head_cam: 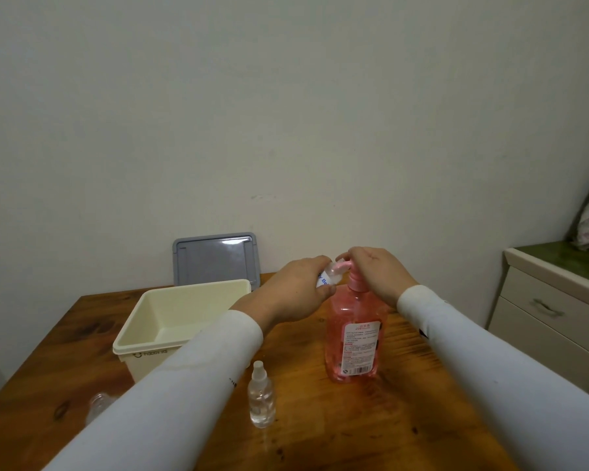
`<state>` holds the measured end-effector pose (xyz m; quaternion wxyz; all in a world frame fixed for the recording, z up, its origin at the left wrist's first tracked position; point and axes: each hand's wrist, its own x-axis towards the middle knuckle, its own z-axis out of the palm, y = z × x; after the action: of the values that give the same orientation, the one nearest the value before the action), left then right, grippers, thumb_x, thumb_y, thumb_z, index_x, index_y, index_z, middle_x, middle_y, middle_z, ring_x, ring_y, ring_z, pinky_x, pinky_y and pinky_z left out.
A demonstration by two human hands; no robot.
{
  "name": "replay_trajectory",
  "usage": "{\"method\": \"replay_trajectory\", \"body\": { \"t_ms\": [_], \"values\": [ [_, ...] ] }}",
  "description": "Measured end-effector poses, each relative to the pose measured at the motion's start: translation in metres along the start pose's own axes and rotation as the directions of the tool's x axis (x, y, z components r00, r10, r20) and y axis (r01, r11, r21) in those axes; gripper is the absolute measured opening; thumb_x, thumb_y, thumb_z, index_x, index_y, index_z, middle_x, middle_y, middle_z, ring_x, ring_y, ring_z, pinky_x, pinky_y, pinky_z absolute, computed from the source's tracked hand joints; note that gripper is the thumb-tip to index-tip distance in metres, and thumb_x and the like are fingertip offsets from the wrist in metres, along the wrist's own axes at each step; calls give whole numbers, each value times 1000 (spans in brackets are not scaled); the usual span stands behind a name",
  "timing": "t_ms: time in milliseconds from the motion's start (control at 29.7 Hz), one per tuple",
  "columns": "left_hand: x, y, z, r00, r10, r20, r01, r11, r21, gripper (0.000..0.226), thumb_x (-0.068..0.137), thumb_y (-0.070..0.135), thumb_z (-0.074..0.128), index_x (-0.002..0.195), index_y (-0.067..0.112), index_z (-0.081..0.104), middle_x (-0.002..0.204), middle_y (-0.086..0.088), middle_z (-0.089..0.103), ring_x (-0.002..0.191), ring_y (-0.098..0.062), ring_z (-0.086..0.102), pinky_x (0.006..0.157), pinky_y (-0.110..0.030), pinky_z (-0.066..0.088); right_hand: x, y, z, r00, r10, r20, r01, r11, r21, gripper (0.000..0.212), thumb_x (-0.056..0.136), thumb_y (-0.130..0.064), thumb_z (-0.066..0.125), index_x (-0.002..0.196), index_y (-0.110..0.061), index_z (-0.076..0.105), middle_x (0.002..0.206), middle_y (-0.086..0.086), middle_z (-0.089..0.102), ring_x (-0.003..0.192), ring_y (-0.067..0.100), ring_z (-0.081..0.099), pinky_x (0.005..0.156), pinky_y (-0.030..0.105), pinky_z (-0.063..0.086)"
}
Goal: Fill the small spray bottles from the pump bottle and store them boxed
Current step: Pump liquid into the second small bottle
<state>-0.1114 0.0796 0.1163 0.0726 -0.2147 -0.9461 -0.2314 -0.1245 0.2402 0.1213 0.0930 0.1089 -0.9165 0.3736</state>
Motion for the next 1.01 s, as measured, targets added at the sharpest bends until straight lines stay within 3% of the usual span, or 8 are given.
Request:
{"method": "replay_trajectory", "body": {
  "t_ms": [236, 404, 471, 572, 673, 774, 1010],
  "values": [
    [5, 4, -14, 999, 30, -15, -30, 999, 26, 35, 95, 35, 56, 127, 22, 51, 118, -2, 61, 94, -15, 54, 76, -26, 42, 6, -6, -9, 997, 44, -57, -38, 994, 104, 37, 95, -20, 36, 110, -11, 68, 115, 10, 65, 104, 25, 58, 93, 39, 46],
    [4, 1, -4, 1000, 13, -12, -13, 1000, 5, 35, 95, 36, 56, 127, 24, 50, 119, -1, 61, 95, -16, 55, 76, -25, 44, 3, -1, -2, 996, 45, -78, -30, 981, 194, 35, 95, -22, 35, 100, -17, 69, 101, 9, 68, 91, 20, 60, 75, 27, 45],
    [4, -1, -1, 1000, 1, -10, -1, 1000, 4, 35, 95, 36, 56, 127, 25, 49, 119, 0, 60, 94, -15, 55, 74, -23, 41, 3, 0, 0, 998, 34, -54, -25, 987, 161, 35, 96, -20, 35, 104, -12, 68, 105, 13, 67, 94, 23, 59, 76, 30, 44],
    [4, -1, -1, 1000, 4, -5, -4, 1000, 6, 34, 95, 36, 56, 126, 25, 50, 118, 0, 61, 94, -15, 55, 73, -23, 42, 2, 3, -1, 999, 43, -17, -39, 981, 189, 35, 98, -20, 35, 107, -8, 66, 107, 25, 64, 82, 25, 55, 69, 31, 44],
    [5, 0, -7, 999, 29, -15, -29, 1000, 2, 33, 95, 35, 56, 126, 24, 51, 117, -1, 61, 95, -16, 55, 76, -25, 43, 5, 0, -6, 997, 45, -65, -35, 988, 153, 37, 96, -24, 35, 107, -14, 69, 111, 12, 66, 95, 22, 59, 84, 34, 46],
    [5, 2, -11, 999, 43, -20, -43, 999, 7, 34, 95, 34, 56, 127, 23, 51, 118, -1, 61, 95, -16, 54, 75, -25, 40, 9, -3, -9, 999, 12, -53, -9, 998, 56, 36, 96, -20, 35, 112, -11, 67, 118, 10, 63, 108, 25, 56, 94, 37, 44],
    [6, -4, -3, 1000, 23, -20, -23, 1000, 10, 32, 95, 36, 56, 124, 23, 51, 116, -2, 62, 95, -19, 57, 83, -35, 50, 10, 2, -2, 998, 51, -46, -42, 984, 173, 37, 96, -23, 34, 105, -16, 68, 103, 5, 66, 96, 21, 58, 83, 33, 45]
  ]
}}
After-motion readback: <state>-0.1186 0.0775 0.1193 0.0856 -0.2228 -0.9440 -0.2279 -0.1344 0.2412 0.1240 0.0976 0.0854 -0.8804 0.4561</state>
